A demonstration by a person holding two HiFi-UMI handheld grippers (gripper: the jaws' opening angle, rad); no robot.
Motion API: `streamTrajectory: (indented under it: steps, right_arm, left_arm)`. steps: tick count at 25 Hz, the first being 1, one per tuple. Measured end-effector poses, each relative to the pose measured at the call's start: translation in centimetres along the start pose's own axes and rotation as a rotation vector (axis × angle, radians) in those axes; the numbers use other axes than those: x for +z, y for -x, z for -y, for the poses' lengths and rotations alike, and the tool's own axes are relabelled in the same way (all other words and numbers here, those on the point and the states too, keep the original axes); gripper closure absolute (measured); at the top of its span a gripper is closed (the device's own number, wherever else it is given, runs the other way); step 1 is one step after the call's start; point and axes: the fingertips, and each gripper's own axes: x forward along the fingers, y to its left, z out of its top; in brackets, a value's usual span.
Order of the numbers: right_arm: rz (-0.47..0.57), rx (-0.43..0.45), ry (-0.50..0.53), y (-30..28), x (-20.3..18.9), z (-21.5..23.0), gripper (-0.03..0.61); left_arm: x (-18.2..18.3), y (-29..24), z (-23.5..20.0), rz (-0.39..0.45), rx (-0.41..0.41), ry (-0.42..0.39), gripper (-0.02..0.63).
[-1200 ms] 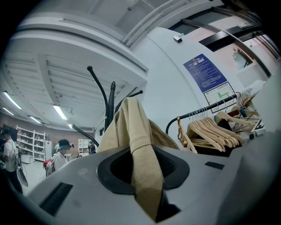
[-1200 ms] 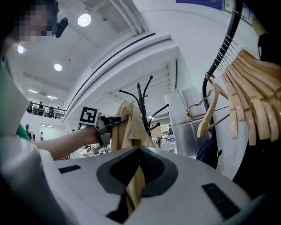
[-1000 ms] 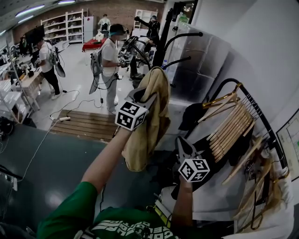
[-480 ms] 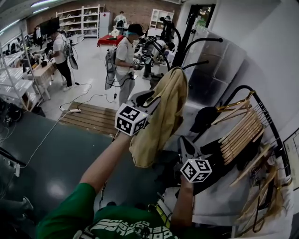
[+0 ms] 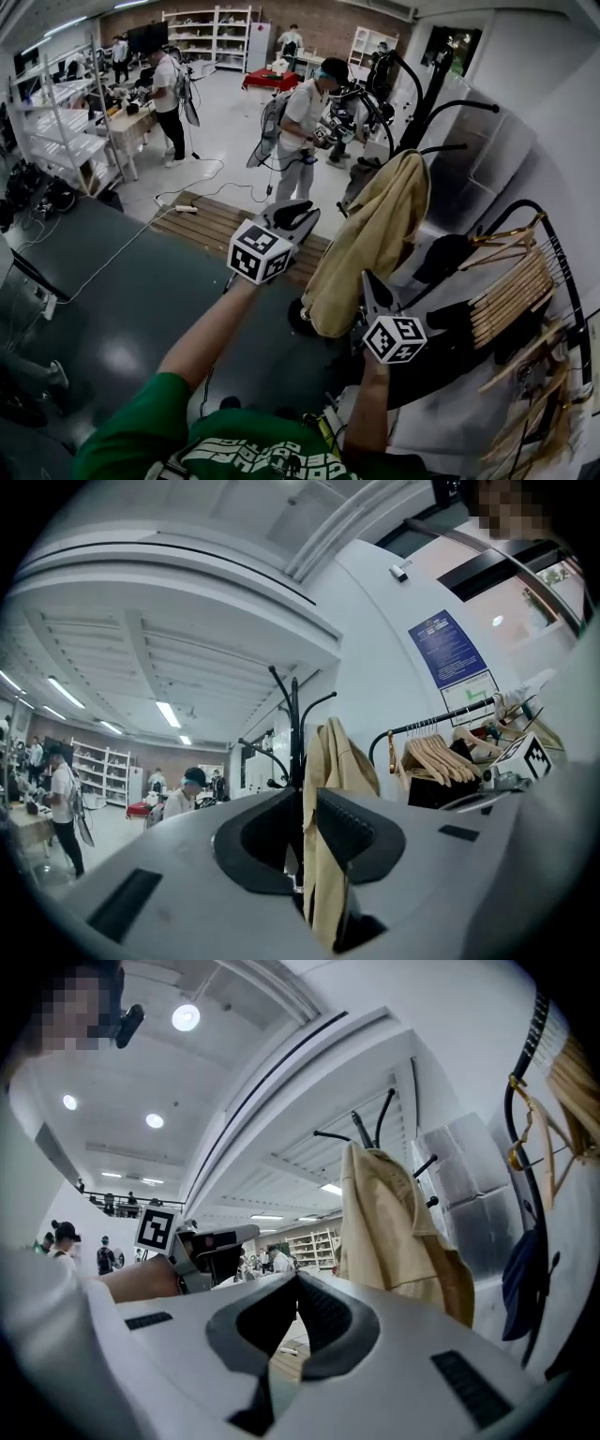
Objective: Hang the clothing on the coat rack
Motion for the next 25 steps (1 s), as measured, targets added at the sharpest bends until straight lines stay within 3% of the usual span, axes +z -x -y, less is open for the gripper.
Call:
streamTrajectory:
  steps: [6,17,25]
  right_arm:
    - [-0.017,0.090,-0.004,-2.6,-0.5,-4.2,0.571]
    - [-0.049,0.243,0.000,-5.8,-2.0,-10.7,0.571]
    - [-0.074,0.291,0.004,-6.5,-3.1,-13.6,0.571]
  left_arm:
    - [-1.0,5.4,-1.8,-0.026,0.070,0.002,0.606]
    - [-3.9,13.6,-2.2,-0.075,0.151,0.065,0.611]
    - [-5.7,17.6,-2.0,-0.099,0.204,0.076,0.611]
